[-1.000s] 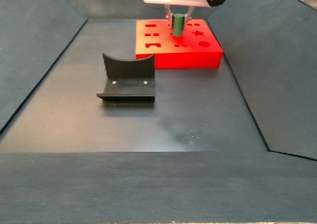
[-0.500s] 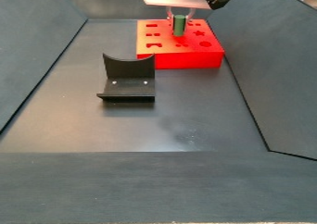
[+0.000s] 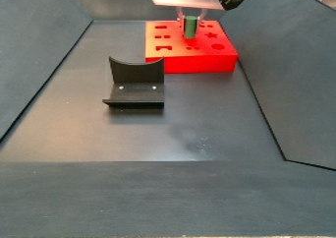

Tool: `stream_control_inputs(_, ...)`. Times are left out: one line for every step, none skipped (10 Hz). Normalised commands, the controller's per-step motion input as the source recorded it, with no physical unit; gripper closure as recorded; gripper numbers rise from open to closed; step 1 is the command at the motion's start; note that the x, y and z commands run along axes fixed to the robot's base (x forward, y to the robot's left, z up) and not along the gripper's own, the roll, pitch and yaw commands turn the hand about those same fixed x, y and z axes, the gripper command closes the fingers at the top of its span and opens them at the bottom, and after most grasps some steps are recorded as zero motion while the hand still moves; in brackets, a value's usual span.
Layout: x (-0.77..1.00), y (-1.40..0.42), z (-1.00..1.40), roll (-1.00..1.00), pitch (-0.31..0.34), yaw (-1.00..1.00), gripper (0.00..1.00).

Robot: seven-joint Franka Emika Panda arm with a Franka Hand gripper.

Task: Pick up the round object. Move up. Place the round object on the fixture. Regrasp the round object. Move to above the board. Insert the round object.
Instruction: Insert the round object.

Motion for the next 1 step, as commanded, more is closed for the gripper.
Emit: stream_control_inputs(0.00,0.00,0.00,0.00,0.000,0.00,1.00)
